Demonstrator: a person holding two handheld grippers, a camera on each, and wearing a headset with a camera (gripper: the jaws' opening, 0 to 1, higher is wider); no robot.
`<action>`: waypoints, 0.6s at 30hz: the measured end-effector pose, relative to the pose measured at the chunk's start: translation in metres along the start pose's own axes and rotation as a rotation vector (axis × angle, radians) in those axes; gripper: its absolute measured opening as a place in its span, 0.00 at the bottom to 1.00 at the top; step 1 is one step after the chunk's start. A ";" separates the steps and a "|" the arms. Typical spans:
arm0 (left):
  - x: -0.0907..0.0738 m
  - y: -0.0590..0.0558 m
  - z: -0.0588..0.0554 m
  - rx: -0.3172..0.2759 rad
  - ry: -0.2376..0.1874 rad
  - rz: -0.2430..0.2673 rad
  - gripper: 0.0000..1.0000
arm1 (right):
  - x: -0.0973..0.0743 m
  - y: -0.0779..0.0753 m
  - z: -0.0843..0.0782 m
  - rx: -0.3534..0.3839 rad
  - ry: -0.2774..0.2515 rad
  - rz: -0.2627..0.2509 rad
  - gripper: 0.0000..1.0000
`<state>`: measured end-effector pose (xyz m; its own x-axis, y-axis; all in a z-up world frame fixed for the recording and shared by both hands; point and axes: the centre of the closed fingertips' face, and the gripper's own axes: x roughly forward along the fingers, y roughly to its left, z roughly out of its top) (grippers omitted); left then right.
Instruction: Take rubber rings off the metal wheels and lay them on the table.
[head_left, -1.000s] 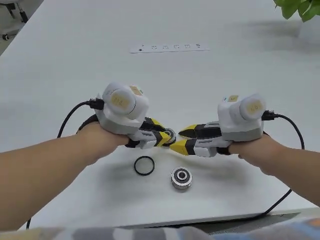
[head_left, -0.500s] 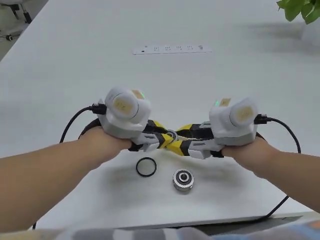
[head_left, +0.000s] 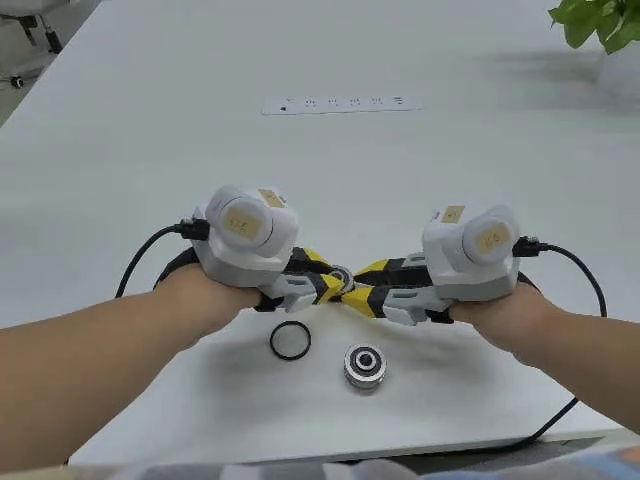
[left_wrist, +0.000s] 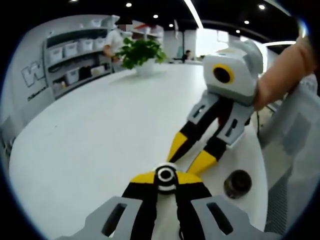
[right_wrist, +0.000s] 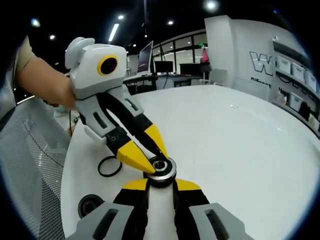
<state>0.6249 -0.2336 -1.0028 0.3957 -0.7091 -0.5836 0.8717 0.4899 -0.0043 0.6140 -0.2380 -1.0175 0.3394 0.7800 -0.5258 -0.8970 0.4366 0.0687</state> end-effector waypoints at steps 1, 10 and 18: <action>0.000 0.000 0.000 0.000 0.000 0.000 0.13 | 0.000 0.000 0.000 0.001 0.001 0.000 0.15; 0.000 0.000 0.000 -0.005 0.000 0.001 0.13 | -0.005 -0.007 -0.009 0.040 0.023 -0.014 0.00; 0.000 -0.001 0.000 -0.005 -0.006 0.001 0.13 | -0.011 -0.005 -0.005 0.087 -0.006 -0.008 0.08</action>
<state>0.6242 -0.2342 -1.0032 0.3984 -0.7114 -0.5790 0.8697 0.4936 -0.0081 0.6135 -0.2516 -1.0161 0.3486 0.7788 -0.5215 -0.8663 0.4801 0.1379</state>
